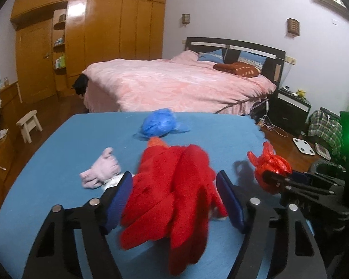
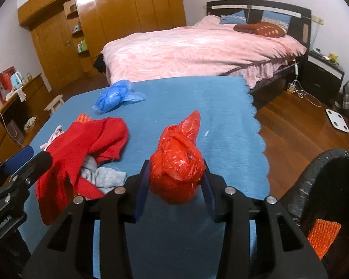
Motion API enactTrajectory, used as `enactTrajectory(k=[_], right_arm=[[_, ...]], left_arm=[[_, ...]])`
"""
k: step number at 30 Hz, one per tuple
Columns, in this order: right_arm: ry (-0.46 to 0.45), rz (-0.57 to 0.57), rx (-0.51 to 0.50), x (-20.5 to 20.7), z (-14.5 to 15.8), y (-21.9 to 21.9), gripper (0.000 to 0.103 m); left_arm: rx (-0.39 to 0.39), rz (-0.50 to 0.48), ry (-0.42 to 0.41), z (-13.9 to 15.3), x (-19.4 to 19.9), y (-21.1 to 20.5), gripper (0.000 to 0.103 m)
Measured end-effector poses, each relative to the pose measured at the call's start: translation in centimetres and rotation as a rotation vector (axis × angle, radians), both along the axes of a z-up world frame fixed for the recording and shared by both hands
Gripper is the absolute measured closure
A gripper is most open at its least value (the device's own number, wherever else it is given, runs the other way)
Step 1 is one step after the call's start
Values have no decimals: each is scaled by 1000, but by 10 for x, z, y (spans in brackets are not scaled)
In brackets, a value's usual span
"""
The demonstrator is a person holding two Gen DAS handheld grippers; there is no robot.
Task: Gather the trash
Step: 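Carry the red glove and red bag over the bin and open both tools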
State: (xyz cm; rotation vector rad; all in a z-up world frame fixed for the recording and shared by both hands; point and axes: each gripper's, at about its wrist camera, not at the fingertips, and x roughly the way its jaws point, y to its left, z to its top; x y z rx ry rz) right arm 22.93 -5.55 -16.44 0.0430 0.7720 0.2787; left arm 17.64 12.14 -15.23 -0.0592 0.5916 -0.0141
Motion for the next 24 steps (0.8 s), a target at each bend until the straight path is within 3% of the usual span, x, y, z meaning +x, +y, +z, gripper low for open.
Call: enactTrajectory(k=[8, 12, 18, 24], right_arm=[[6, -11, 14, 3, -3, -5, 63], [13, -12, 19, 3, -5, -6, 63], [12, -11, 28, -1, -3, -7, 63], [-14, -7, 49, -11, 8, -12, 63]], left_arm=[[20, -4, 26, -10, 26, -13, 45], [45, -7, 52, -19, 32, -20, 67], [65, -17, 41, -21, 28, -25, 88], [20, -25, 8, -7, 17, -25, 95]])
